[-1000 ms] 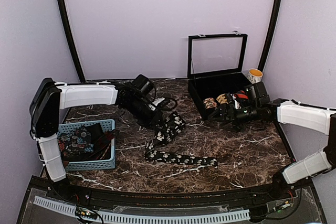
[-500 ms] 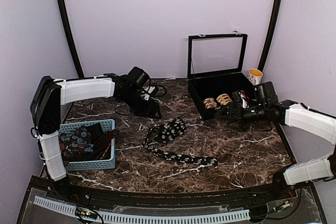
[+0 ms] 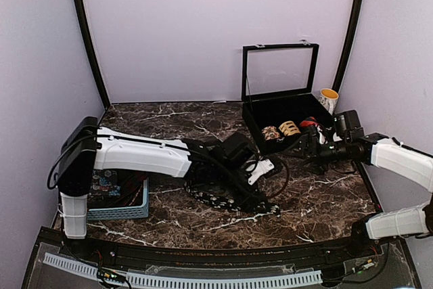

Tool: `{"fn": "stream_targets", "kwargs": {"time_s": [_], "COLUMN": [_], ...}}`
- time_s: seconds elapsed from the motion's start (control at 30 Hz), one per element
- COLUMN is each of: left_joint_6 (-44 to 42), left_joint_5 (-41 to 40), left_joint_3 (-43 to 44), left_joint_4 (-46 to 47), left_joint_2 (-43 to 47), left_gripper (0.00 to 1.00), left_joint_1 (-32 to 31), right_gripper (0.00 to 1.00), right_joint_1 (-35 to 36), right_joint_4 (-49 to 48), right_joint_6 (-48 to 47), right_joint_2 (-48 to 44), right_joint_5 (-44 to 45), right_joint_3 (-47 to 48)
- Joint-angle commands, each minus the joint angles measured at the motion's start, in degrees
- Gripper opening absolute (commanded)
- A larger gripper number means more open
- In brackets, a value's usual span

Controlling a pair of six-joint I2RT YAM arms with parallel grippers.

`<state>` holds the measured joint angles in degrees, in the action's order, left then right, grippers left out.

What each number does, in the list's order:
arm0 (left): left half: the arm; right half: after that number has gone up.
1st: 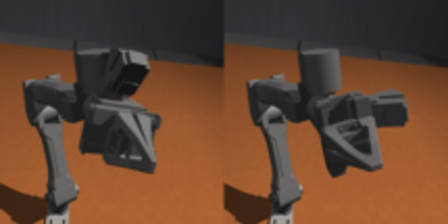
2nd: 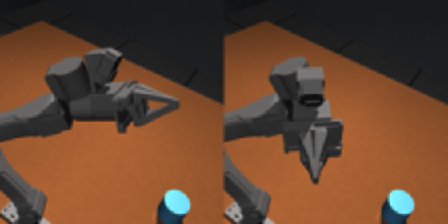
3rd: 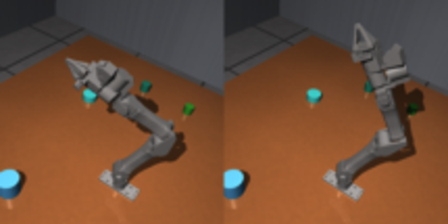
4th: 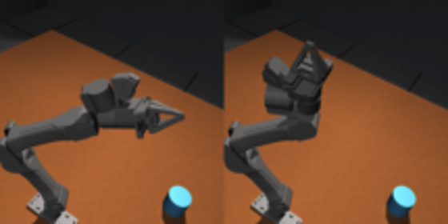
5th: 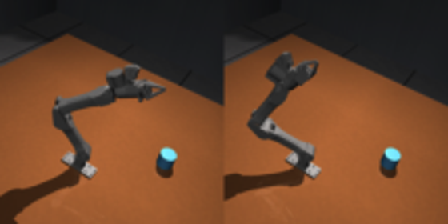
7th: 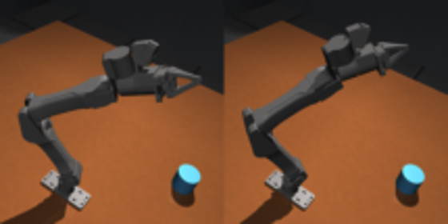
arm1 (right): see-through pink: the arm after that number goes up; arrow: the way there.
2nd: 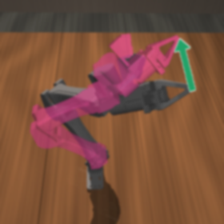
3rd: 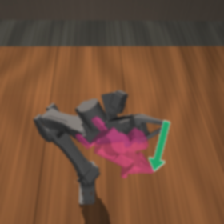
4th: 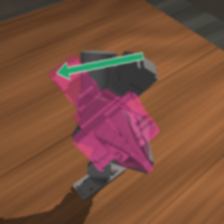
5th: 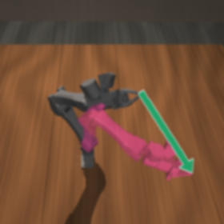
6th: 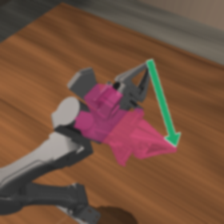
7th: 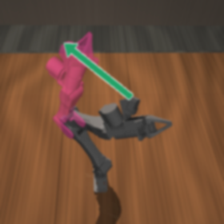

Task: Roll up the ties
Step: Flatten out the tie at the center of the board.

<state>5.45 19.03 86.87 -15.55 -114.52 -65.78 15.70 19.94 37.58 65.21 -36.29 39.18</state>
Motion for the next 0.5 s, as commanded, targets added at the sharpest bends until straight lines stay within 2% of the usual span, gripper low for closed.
{"fn": "stream_targets", "kwargs": {"time_s": [0.0, 0.13, 0.33, 0.4, 0.47], "left_joint_6": [-2.53, -2.02, -3.78, -4.8, -5.66], "left_joint_5": [1.55, -0.74, -3.95, -6.04, -8.88], "left_joint_3": [6.92, 12.08, 15.07, 15.21, 15.47], "left_joint_4": [4.04, 3.89, 1.83, -0.36, -3.86], "left_joint_2": [-7.66, -13.79, -18.69, -18.91, -18.02], "left_gripper": [0.67, 0.68, 0.68, 0.6, 0.4], "left_joint_1": [-1.86, -2.07, -2.02, -2.05, -2.07], "right_gripper": [0.97, 0.97, 0.94, 0.94, 0.93], "right_joint_1": [-0.84, -1.32, -1.82, -1.88, -1.91], "right_joint_4": [1.4, 2.75, 3.5, 4.04, 4.58], "right_joint_6": [-0.34, -0.97, -1.11, -1.34, -1.82], "right_joint_2": [-1.26, -2.06, -2.63, -2.8, -2.7], "right_joint_5": [-0.6, -0.65, -0.82, -0.47, 0.0], "right_joint_3": [-0.38, -0.56, -0.79, -0.37, 0.07]}}
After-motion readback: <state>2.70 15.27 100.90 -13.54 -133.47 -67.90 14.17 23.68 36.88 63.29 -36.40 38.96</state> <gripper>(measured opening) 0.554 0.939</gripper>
